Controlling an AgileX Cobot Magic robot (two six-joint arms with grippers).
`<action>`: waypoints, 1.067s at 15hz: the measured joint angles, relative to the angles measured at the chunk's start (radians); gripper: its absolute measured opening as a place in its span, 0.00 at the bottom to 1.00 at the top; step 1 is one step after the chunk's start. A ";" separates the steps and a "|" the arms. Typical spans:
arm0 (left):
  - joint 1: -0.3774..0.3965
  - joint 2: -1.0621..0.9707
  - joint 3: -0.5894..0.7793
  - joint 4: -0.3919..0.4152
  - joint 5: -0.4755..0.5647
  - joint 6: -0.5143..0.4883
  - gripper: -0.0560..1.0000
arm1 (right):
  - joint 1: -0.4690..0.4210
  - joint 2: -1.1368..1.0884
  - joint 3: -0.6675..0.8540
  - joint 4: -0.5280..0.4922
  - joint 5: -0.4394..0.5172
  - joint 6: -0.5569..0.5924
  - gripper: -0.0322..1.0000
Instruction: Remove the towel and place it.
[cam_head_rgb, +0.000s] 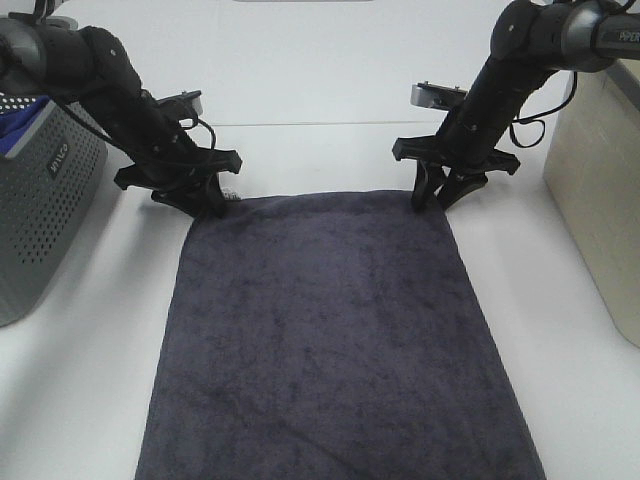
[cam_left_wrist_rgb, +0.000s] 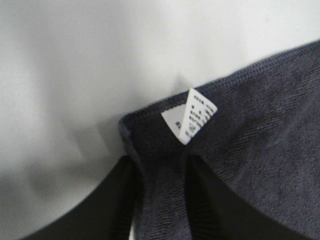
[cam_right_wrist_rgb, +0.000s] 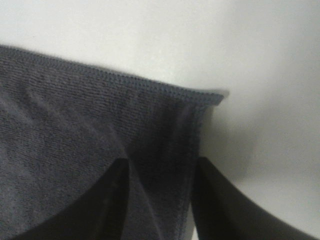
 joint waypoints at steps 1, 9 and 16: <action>0.000 0.003 0.000 -0.014 -0.011 0.000 0.23 | 0.000 0.000 0.000 0.000 -0.009 0.000 0.30; -0.005 0.013 -0.005 -0.055 -0.043 0.040 0.06 | 0.000 0.000 0.000 -0.017 -0.040 -0.010 0.05; -0.009 0.036 -0.163 0.030 -0.068 0.041 0.06 | 0.001 -0.047 0.000 -0.050 -0.191 -0.016 0.05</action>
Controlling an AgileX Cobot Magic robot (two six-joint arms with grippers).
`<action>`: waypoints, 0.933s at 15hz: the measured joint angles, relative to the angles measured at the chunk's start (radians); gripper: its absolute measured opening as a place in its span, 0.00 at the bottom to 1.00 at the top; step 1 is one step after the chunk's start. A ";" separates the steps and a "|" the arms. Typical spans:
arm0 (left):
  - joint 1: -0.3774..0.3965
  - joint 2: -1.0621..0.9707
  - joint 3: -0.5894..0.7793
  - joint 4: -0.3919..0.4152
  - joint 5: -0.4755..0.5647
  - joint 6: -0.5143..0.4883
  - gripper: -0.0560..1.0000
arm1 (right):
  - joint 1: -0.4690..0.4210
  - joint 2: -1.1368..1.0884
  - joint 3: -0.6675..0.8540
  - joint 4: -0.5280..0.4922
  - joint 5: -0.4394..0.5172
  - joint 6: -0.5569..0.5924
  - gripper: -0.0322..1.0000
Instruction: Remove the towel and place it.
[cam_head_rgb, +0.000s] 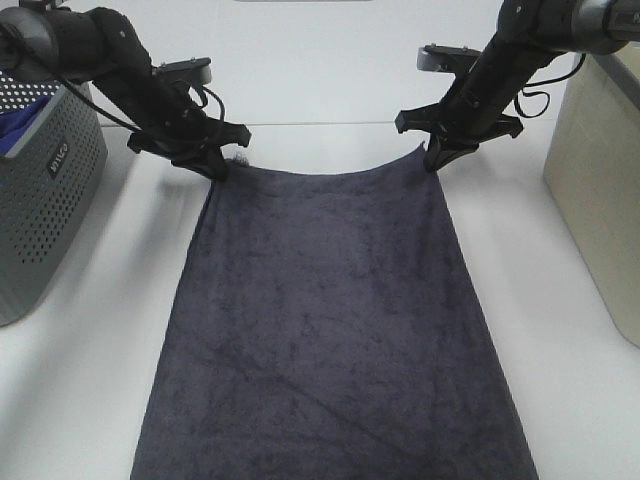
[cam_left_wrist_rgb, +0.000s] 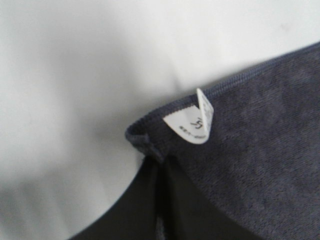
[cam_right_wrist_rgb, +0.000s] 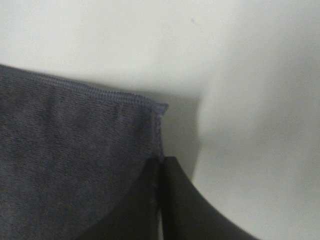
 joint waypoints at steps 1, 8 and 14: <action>0.000 0.000 -0.015 0.002 -0.021 0.000 0.06 | 0.000 -0.006 0.000 0.000 -0.025 -0.001 0.05; 0.000 0.001 -0.056 0.003 -0.232 0.053 0.06 | 0.000 -0.009 -0.088 -0.051 -0.174 -0.002 0.05; 0.000 0.002 -0.083 0.002 -0.359 0.056 0.05 | 0.000 -0.009 -0.088 -0.061 -0.257 -0.002 0.05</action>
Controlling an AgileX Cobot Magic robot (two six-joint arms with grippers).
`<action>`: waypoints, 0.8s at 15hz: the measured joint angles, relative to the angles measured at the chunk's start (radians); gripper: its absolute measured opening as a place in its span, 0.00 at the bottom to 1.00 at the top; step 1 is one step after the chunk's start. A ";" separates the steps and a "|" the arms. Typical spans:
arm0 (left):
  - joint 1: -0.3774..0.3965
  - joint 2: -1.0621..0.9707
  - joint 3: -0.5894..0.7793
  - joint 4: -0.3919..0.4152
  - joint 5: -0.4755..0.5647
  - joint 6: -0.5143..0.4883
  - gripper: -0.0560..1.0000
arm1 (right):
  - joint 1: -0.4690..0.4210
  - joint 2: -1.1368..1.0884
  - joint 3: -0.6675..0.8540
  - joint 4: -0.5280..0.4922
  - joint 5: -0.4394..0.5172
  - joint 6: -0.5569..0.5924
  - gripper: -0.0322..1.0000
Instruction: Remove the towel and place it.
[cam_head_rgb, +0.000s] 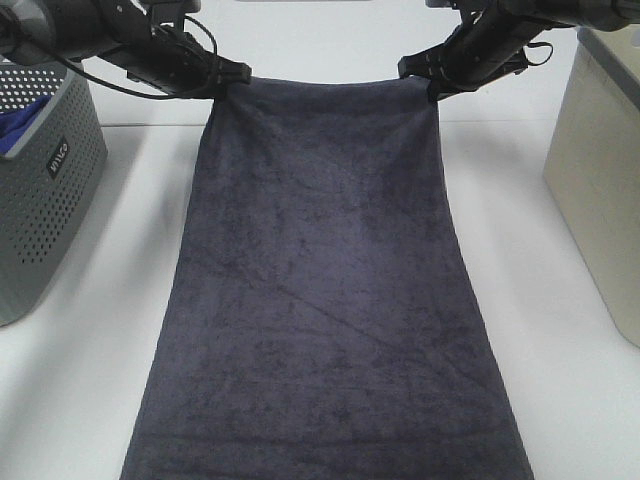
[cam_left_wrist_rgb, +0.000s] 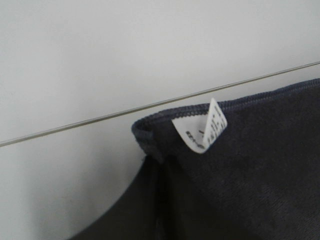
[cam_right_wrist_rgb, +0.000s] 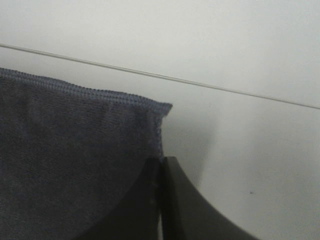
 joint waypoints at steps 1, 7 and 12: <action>0.000 0.000 0.000 0.000 -0.027 0.015 0.05 | 0.000 0.000 0.000 -0.007 -0.027 0.000 0.05; -0.003 0.012 0.000 -0.001 -0.116 0.024 0.05 | 0.000 0.000 0.000 -0.023 -0.109 -0.001 0.05; -0.011 0.022 0.000 0.000 -0.184 0.026 0.05 | 0.000 0.000 0.000 -0.023 -0.176 -0.028 0.05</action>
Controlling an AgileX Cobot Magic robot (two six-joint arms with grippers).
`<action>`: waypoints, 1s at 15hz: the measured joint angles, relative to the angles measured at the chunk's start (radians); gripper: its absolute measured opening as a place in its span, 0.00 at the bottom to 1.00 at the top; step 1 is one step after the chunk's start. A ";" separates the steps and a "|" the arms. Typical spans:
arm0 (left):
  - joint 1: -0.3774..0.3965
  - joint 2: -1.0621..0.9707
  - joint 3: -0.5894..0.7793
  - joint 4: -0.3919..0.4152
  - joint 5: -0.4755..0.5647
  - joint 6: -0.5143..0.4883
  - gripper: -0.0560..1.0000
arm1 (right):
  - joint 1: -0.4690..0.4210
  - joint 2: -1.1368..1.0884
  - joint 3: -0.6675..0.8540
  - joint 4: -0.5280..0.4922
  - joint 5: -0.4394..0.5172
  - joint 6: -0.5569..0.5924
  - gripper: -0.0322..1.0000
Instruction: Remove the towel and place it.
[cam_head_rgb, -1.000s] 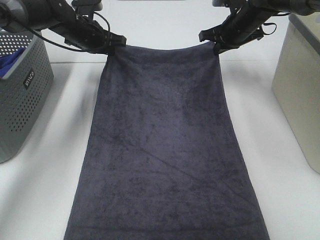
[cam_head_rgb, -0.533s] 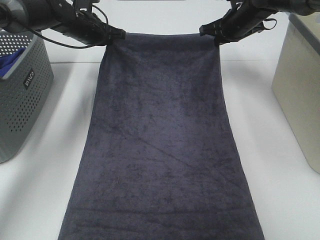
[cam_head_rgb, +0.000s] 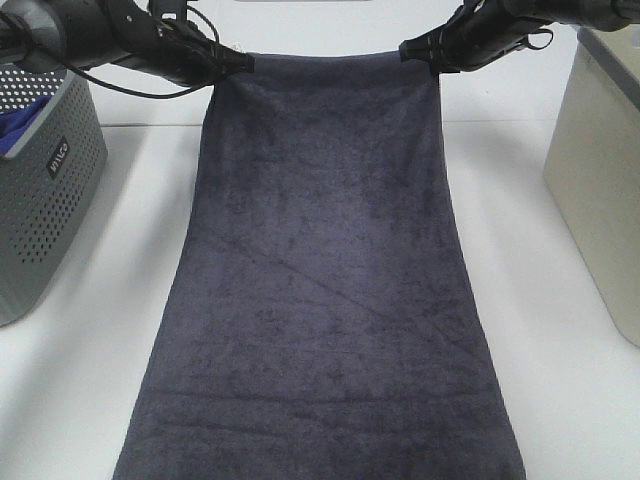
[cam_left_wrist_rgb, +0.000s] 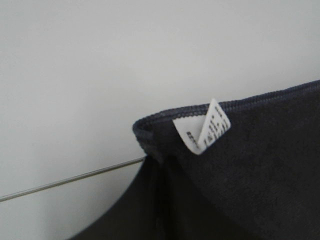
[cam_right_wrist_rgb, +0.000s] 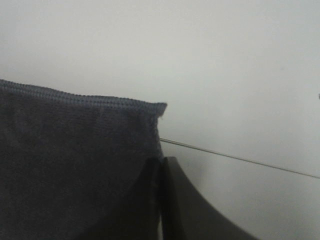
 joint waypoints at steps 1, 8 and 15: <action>-0.001 0.007 0.000 0.000 -0.002 0.000 0.05 | 0.000 0.000 0.000 0.000 -0.019 -0.002 0.05; -0.001 0.066 0.000 0.003 -0.052 0.001 0.05 | 0.000 0.063 -0.002 0.000 -0.081 -0.006 0.05; -0.001 0.128 0.000 0.003 -0.151 0.001 0.05 | 0.000 0.133 -0.002 0.001 -0.149 -0.006 0.05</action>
